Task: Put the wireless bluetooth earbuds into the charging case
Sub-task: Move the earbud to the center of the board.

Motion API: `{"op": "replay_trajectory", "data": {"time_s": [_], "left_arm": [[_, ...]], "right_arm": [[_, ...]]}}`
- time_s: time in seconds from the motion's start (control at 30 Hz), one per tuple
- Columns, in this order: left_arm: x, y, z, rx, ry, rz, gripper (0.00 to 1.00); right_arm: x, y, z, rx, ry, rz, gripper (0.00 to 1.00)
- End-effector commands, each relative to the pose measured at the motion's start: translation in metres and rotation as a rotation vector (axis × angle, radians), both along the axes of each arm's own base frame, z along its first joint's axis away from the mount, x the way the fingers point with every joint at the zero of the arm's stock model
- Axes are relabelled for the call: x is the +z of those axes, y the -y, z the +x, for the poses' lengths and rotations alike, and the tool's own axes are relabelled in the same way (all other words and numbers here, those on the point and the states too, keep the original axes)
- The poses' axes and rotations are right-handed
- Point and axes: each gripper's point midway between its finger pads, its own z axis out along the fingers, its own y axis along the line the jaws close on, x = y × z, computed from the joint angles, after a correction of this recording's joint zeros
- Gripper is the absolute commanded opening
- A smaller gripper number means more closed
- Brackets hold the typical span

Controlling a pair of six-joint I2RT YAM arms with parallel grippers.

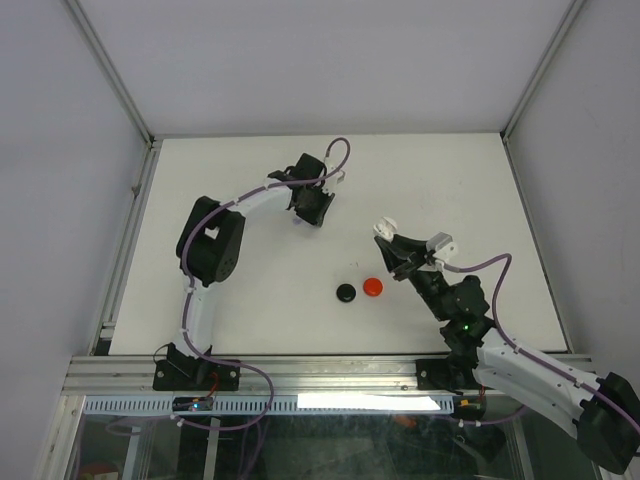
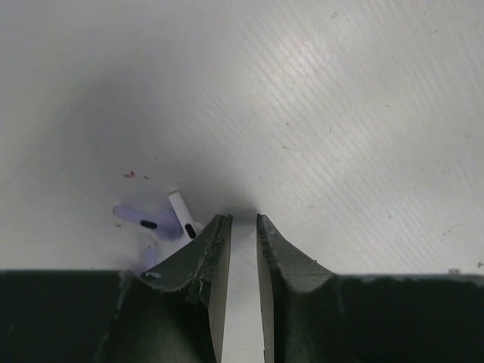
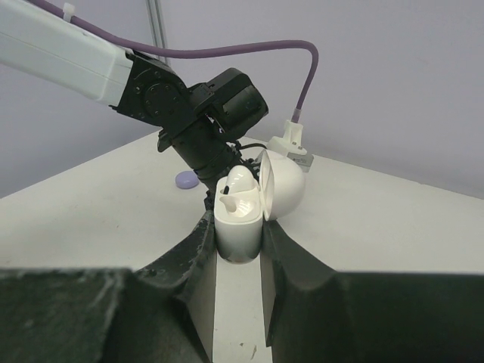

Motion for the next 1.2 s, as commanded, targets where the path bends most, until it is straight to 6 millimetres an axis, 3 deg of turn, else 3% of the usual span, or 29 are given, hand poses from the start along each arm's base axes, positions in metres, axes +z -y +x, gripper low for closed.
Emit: {"op": "replay_trajectory", "data": {"time_s": [0.0,0.13,0.33,0.6,0.83,1.17], "left_arm": [[0.007,-0.013,-0.028,0.114,-0.084,0.015,0.22],[0.022,-0.012,-0.029,0.143,-0.069,-0.006,0.25],[0.051,-0.019,0.005,0.259,0.071,0.010,0.26],[0.063,-0.013,0.031,0.284,0.156,0.004,0.26],[0.053,-0.010,0.035,0.279,0.147,0.008,0.26],[0.035,-0.005,0.023,0.257,0.090,0.002,0.22]], "right_arm": [[0.015,0.000,-0.004,0.022,0.021,0.049,0.00],[0.016,-0.001,-0.005,0.031,0.019,0.055,0.00],[0.015,0.001,-0.006,0.025,0.021,0.053,0.00],[0.013,0.003,-0.006,0.020,0.019,0.046,0.00],[0.011,0.002,-0.004,0.011,0.018,0.038,0.00],[0.009,0.000,-0.002,0.013,0.012,0.035,0.00]]}}
